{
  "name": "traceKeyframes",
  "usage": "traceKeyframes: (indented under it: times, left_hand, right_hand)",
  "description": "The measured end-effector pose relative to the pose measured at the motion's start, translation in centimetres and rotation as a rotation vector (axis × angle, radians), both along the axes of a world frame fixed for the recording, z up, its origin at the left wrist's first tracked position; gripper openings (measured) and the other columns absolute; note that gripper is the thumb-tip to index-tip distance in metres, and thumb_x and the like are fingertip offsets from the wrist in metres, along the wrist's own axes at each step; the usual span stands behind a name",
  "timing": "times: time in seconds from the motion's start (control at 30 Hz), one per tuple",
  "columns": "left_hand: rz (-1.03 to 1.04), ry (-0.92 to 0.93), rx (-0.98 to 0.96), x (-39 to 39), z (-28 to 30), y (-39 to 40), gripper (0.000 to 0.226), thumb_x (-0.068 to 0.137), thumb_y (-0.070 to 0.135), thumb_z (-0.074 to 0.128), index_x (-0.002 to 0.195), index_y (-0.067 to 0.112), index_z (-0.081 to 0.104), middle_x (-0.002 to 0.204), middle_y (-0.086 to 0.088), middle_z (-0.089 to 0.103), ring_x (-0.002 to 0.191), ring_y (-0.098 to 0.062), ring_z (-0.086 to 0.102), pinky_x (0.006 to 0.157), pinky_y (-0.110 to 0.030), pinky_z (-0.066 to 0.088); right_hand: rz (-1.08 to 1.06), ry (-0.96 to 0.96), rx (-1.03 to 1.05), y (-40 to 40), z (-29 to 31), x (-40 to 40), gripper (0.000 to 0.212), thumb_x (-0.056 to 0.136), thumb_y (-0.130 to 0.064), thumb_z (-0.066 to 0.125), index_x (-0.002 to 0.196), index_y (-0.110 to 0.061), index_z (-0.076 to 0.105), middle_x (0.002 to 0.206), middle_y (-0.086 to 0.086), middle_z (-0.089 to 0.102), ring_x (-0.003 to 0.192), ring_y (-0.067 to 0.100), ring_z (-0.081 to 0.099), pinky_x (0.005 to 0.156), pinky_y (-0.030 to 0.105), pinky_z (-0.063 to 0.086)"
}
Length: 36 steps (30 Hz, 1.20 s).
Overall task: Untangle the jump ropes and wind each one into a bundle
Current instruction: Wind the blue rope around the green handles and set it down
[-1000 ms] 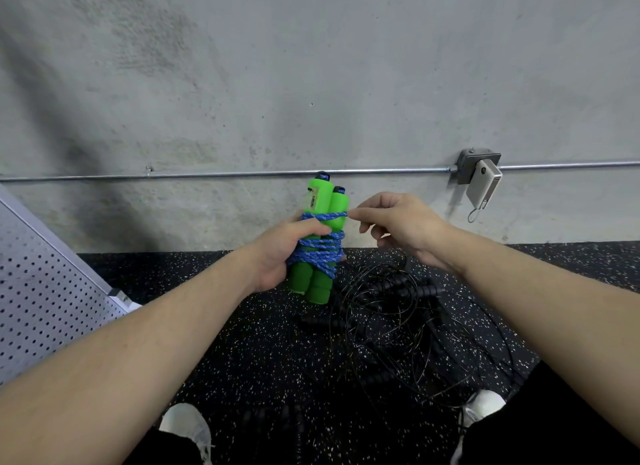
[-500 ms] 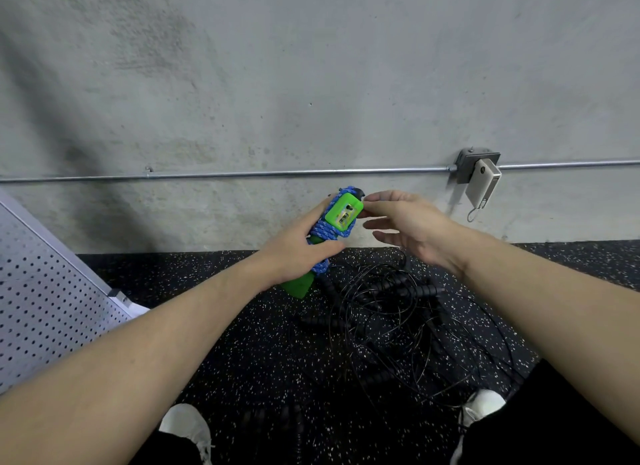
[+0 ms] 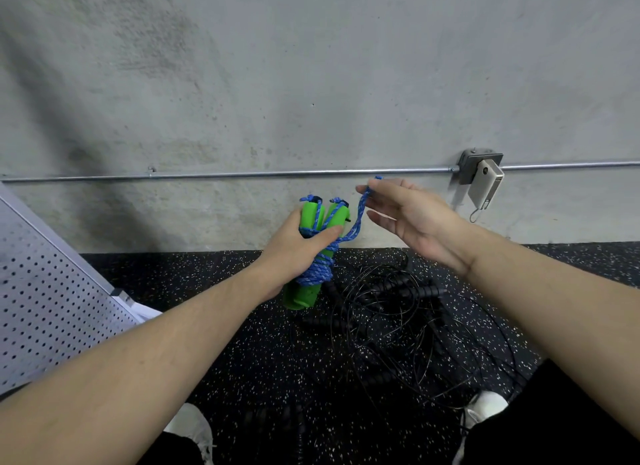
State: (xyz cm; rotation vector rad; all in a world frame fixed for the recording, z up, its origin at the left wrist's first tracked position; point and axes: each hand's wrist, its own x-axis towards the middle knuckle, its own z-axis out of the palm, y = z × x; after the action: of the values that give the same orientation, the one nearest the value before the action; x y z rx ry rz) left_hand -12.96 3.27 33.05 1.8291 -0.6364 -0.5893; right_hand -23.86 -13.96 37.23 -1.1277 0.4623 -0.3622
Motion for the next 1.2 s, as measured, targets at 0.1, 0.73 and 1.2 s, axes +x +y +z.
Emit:
traceKeyframes:
  times: [0.1, 0.73, 1.2]
  left_hand:
    - [-0.003, 0.026, -0.011, -0.2, -0.1, -0.2, 0.043, 0.086, 0.041, 0.079, 0.122, 0.036, 0.056, 0.110, 0.010, 0.071, 0.101, -0.012, 0.069, 0.097, -0.040, 0.055]
    - [0.056, 0.085, -0.145, -0.6, 0.2, -0.5, 0.039, 0.088, 0.034, 0.079, 0.117, 0.042, 0.052, 0.104, 0.011, 0.073, 0.091, -0.005, 0.071, 0.078, -0.025, 0.056]
    - [0.134, 0.080, -0.182, -0.9, 0.9, -0.6, 0.023, 0.108, 0.035, 0.038, 0.128, 0.036, 0.048, 0.107, -0.003, 0.068, 0.096, -0.022, 0.068, 0.086, -0.045, 0.057]
  right_hand:
    - [-0.008, -0.044, -0.004, 0.6, 0.4, 0.0, 0.011, 0.085, -0.016, 0.072, 0.080, -0.017, 0.063, 0.089, 0.008, 0.076, 0.077, 0.015, 0.070, 0.081, 0.029, 0.058]
    - [0.017, 0.203, -0.800, 2.2, -1.1, 0.2, 0.009, 0.090, -0.011, 0.071, 0.093, -0.019, 0.074, 0.067, -0.009, 0.068, 0.059, 0.004, 0.064, 0.063, 0.026, 0.056]
    - [0.025, 0.270, -1.113, 2.8, -0.5, 0.2, 0.020, 0.090, -0.021, 0.072, 0.103, -0.030, 0.059, 0.091, -0.013, 0.072, 0.074, -0.003, 0.065, 0.054, 0.012, 0.047]
